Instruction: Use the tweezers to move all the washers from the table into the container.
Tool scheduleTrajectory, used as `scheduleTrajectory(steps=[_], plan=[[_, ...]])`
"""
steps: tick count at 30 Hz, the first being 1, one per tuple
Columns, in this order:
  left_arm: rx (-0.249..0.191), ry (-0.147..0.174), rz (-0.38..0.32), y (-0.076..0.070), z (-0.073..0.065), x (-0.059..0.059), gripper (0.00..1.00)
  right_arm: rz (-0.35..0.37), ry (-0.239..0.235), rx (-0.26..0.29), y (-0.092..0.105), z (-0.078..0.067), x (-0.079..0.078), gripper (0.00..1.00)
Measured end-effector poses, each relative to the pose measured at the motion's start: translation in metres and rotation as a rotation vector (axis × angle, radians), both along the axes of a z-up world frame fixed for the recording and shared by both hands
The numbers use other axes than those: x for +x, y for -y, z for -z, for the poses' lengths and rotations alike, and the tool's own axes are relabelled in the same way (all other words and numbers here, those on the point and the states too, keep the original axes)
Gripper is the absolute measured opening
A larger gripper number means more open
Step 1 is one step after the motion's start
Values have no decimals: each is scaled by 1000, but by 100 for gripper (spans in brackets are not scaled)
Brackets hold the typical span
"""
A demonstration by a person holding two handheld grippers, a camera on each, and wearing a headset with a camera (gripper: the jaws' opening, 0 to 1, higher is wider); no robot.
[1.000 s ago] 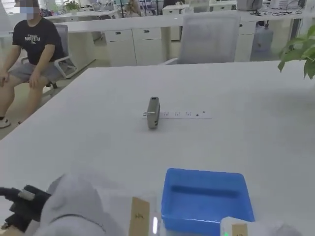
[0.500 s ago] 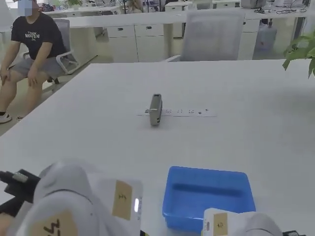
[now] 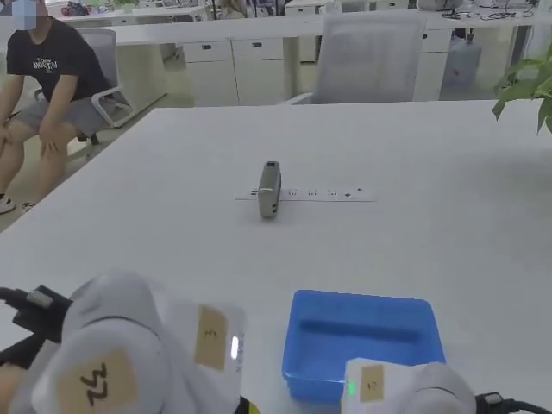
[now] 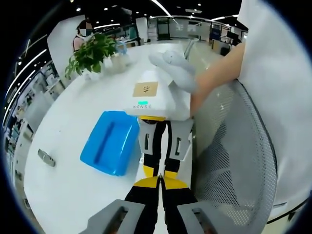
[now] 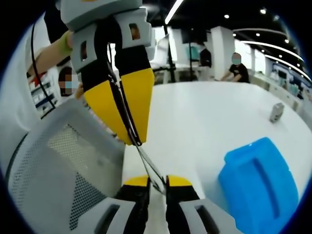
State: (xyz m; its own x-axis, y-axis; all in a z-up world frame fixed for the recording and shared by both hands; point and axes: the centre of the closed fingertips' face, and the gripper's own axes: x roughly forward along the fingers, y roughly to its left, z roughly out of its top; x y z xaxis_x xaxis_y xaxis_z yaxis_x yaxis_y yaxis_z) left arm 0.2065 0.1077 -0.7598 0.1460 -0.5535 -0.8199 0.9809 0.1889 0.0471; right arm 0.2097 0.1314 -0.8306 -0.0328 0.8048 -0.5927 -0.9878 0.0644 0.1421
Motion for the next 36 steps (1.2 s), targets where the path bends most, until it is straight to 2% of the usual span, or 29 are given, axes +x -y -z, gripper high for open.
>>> scheduleTrajectory(steps=[2, 4, 5, 6, 8, 10, 14, 16, 18, 20, 22, 23, 25, 26, 27, 29, 30, 32, 35, 36], plan=[[-5, -25, -23, -1, 1, 2, 0, 2, -6, 2, 0, -1, 0, 8], [-34, -100, -66, 2, 2, -1, 0, 5, -36, 34, -3, -8, -1, 10], [-45, -116, -71, 2, 2, 0, 0, 4, -66, 59, -6, -14, -4, 12], [-48, -114, -60, 2, 2, 2, 0, 2, -81, 67, -7, -17, -5, 14], [-42, -125, -53, 1, 3, 4, 0, -22, -61, 62, -8, -20, -6, 16], [-30, -140, -48, 0, 5, 5, 0, -43, -30, 31, -7, -19, -6, 15], [-10, -157, -26, -1, 9, 8, 0, -37, -12, 4, -5, -13, 1, 9], [-47, -180, -69, 3, 11, 7, 0, -34, -34, 10, -5, -12, 2, 7], [-81, -182, -103, 3, 16, 8, 0, -37, -32, 16, -4, -12, 2, 6], [-119, -167, -167, 0, 20, 10, 1, -35, -20, 18, -4, -12, 2, 5], [-170, -169, -236, -2, 21, 8, 5, -34, -2, 14, -4, -11, 3, 4], [-210, -176, -273, -3, 19, 5, 9, -26, 3, 12, -3, -11, 5, 4], [-271, -158, -335, -5, 15, 4, 15, 1, -6, 12, -1, -10, 9, 3], [-319, -138, -389, -7, 10, 5, 20, 20, -23, 20, 0, -10, 11, 3], [-355, -109, -429, -10, 6, 7, 24, 48, -58, 35, 0, -11, 12, 3], [-421, -39, -514, -15, -3, 11, 33, 80, -80, 50, 1, -11, 16, 3], [-450, 6, -567, -19, -6, 11, 37, 98, -103, 65, 2, -11, 17, 3], [-482, 69, -631, -25, -10, 10, 47, 128, -132, 80, 4, -10, 19, 3], [-550, 121, -718, -30, -16, 11, 54, 167, -180, 92, 9, -10, 20, 3], [-579, 149, -755, -32, -20, 13, 56, 180, -198, 98, 12, -11, 19, 3]])
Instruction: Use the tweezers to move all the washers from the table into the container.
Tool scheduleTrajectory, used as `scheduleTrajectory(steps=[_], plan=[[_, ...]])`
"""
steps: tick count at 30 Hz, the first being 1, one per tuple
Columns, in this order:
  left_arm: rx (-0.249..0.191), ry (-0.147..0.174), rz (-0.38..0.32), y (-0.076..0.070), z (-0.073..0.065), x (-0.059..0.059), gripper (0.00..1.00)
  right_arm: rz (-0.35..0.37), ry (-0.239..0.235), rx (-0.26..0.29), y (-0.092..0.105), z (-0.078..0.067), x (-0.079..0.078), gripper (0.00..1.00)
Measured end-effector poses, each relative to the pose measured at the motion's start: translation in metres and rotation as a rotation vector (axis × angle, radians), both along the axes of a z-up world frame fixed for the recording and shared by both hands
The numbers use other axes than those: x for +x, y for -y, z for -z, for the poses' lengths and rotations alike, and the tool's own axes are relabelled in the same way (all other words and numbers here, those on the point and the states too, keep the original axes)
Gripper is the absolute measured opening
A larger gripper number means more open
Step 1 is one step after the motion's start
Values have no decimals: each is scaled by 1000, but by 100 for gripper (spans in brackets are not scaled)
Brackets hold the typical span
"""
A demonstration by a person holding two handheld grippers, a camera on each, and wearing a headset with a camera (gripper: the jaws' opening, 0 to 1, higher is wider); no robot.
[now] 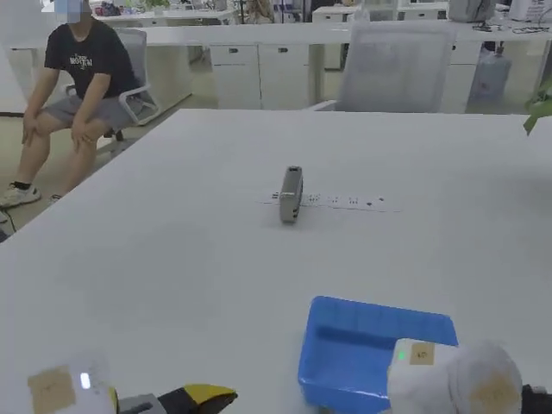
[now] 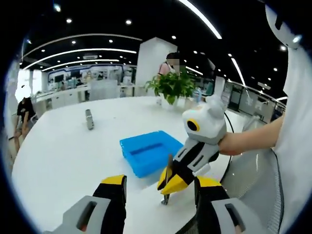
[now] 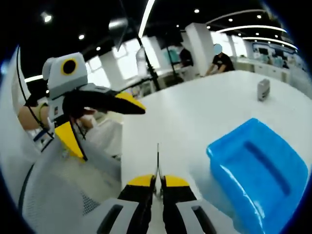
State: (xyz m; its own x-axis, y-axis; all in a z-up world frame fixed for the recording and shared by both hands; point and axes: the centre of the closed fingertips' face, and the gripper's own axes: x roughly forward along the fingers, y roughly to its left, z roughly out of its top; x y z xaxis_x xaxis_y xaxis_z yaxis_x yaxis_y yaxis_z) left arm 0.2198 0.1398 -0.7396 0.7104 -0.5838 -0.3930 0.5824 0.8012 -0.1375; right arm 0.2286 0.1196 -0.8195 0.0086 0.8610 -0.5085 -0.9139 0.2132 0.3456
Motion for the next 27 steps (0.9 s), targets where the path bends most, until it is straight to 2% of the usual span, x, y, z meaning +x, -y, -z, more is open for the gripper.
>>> scheduleTrajectory(steps=[3, 4, 5, 6, 9, 11, 13, 14, 15, 17, 20, 21, 25, 27], plan=[[-42, 92, -79, -6, -13, 7, 58, 17, -37, 15, 7, -2, -3, 3], [-73, 129, -116, -9, -19, 10, 60, 26, -51, 13, 11, -2, -4, 3], [-102, 151, -156, -13, -22, 14, 61, 30, -52, 8, 15, -3, -5, 3], [-117, 152, -179, -16, -22, 16, 63, 32, -53, 6, 18, -4, -5, 3], [-103, 163, -209, -23, -21, 20, 66, 51, -50, 9, 28, -11, -5, 3], [-132, 145, -231, -26, -18, 21, 70, 78, -51, 24, 35, -17, -3, 3], [-140, 142, -254, -28, -17, 22, 74, 111, -56, 39, 40, -22, 1, 3], [-125, 150, -267, -30, -16, 23, 75, 130, -52, 50, 44, -26, 3, 3], [-88, 164, -287, -35, -16, 25, 77, 156, -39, 60, 48, -31, 7, 3], [-46, 194, -293, -36, -16, 26, 81, 208, 10, 71, 56, -38, 16, 3], [-67, 172, -288, -36, -13, 26, 81, 255, 26, 88, 67, -48, 23, 3], [-87, 161, -290, -37, -13, 26, 80, 275, 35, 96, 71, -53, 27, 3], [-110, 167, -306, -41, -15, 26, 79, 325, 57, 109, 81, -68, 39, 3], [-117, 170, -311, -42, -15, 26, 79, 368, 88, 120, 88, -79, 51, 3]])
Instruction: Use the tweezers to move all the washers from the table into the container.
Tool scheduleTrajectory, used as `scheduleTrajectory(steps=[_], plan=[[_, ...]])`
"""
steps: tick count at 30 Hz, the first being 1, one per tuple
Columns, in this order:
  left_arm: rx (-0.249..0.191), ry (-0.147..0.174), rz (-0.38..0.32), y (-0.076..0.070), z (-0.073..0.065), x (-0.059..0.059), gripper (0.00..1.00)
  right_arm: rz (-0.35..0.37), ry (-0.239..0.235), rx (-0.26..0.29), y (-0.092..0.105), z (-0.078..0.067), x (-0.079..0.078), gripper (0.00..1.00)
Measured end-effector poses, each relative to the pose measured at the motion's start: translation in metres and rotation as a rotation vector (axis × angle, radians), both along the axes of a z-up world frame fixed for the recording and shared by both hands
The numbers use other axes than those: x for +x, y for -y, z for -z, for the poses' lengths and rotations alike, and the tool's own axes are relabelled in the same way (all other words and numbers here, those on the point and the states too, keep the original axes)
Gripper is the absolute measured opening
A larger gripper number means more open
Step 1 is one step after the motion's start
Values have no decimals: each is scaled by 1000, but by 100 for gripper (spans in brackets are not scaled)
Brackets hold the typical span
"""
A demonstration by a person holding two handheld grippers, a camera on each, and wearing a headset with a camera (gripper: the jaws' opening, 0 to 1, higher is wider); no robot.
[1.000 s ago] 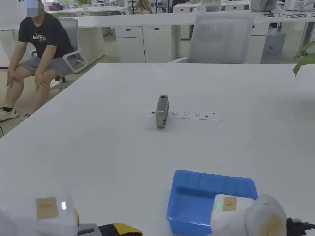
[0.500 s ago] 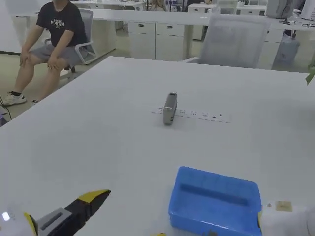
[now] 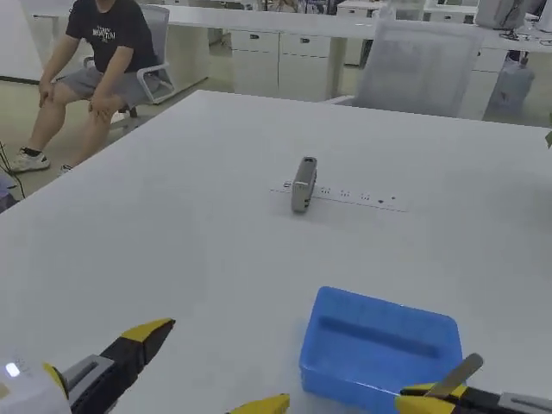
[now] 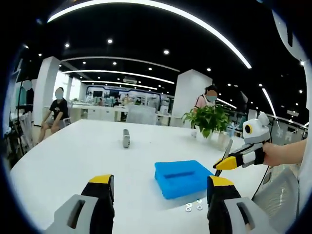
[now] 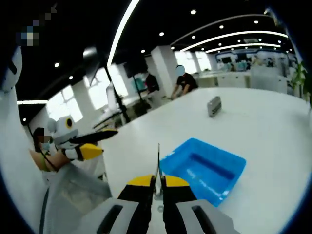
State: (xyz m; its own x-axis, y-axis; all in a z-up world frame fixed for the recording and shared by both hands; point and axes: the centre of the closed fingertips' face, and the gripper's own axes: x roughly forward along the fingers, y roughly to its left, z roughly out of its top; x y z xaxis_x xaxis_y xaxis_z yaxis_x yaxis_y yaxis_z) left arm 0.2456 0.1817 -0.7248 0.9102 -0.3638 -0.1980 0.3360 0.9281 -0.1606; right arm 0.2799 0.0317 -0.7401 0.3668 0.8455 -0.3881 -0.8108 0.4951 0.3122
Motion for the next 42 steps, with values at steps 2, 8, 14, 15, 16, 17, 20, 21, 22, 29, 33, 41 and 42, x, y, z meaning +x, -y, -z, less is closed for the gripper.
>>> scheduleTrajectory(steps=[2, 8, 14, 15, 16, 17, 20, 21, 22, 29, 33, 41, 42], plan=[[-6, -6, 4, 1, 1, 0, 78, 33, 9, 6, 6, -5, 9, 3], [-2, -10, 20, 3, 2, -2, 75, 110, 25, -7, 19, -7, 38, 3], [0, -12, 12, 2, 2, -3, 75, 148, 33, -119, 27, 21, 61, 3], [3, -17, 11, 2, 3, -3, 75, 154, 35, -125, 28, 24, 63, 3], [4, -20, 12, 2, 3, -3, 74, 159, 37, -143, 28, 29, 67, 3], [4, -20, 13, 2, 4, -3, 74, 163, 35, -154, 29, 32, 69, 3], [8, -28, 18, 3, 5, -3, 73, 154, 43, -180, 28, 41, 75, 3], [10, -30, 19, 3, 6, -3, 72, 148, 50, -193, 28, 45, 77, 3], [13, -34, 22, 4, 6, -3, 72, 146, 52, -201, 28, 47, 79, 3], [35, -56, 36, 6, 11, -5, 70, 120, 51, -231, 26, 57, 82, 3], [32, -61, 37, 6, 11, -5, 69, 106, 55, -244, 24, 60, 81, 3], [25, -64, 39, 6, 11, -5, 69, 72, 77, -294, 27, 67, 82, 3], [25, -66, 40, 6, 12, -5, 69, 72, 76, -294, 27, 68, 83, 3]])
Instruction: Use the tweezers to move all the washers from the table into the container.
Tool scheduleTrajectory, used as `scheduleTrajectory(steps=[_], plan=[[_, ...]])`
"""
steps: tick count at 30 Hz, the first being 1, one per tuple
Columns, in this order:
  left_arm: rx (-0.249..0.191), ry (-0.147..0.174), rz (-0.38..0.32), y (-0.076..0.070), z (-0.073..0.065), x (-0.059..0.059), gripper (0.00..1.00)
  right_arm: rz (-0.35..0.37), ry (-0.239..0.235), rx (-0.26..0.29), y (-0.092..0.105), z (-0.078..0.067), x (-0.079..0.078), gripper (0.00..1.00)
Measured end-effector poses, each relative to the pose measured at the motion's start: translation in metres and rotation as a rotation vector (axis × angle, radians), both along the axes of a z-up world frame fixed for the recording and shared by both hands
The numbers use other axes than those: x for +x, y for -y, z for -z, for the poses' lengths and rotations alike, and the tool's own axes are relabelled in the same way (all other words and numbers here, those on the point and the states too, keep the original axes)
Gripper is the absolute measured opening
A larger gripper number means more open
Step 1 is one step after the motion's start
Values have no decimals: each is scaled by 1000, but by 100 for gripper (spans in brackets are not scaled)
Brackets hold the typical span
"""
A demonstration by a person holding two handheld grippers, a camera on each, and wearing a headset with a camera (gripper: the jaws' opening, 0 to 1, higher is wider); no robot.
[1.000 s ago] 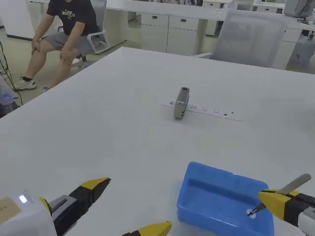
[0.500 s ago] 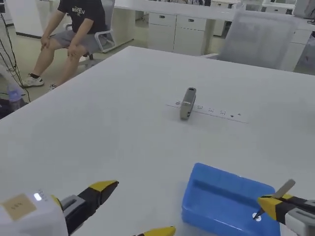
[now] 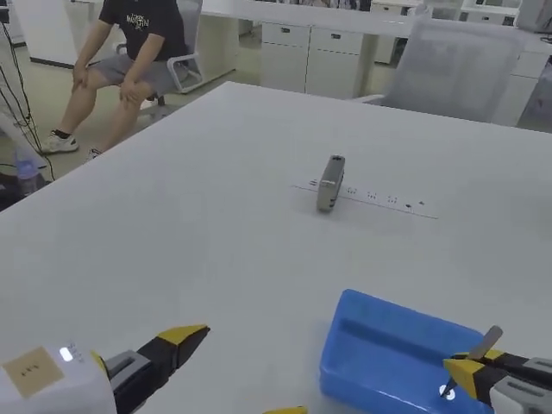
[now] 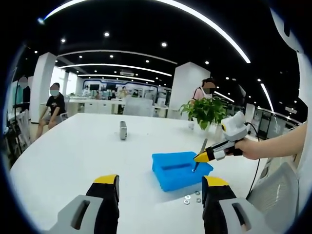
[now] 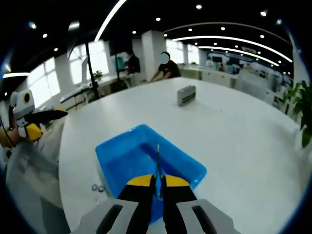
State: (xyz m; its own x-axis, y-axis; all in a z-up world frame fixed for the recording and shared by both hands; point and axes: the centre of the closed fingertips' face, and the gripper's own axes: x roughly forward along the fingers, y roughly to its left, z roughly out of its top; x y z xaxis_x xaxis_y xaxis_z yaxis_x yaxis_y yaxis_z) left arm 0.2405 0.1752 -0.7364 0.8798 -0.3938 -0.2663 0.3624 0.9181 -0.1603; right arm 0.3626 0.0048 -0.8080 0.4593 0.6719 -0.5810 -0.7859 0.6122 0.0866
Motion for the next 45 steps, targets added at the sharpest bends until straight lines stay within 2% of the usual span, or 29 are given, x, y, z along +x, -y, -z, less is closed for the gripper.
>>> scheduleTrajectory(steps=[5, 12, 21, 26, 29, 33, 45], plan=[[5, -1, 1, 0, 1, 0, 69, -2, 5, 4, 1, 0, 1, 3], [-5, 3, -16, -4, 0, 1, 68, 2, 28, 55, -2, -23, -5, 3], [-13, 4, -12, -4, -1, 0, 67, -16, 35, 139, -13, -55, -37, 3], [-12, 2, -10, -4, 0, 0, 67, -46, 27, 176, -23, -64, -55, 3], [-7, -3, -5, -3, 1, 0, 66, -71, 6, 187, -30, -61, -66, 3], [-3, -5, -6, -3, 2, 0, 65, -98, -28, 193, -38, -51, -77, 3], [13, -11, -1, -3, 4, -1, 65, -146, -54, 116, -41, -10, -84, 3]])
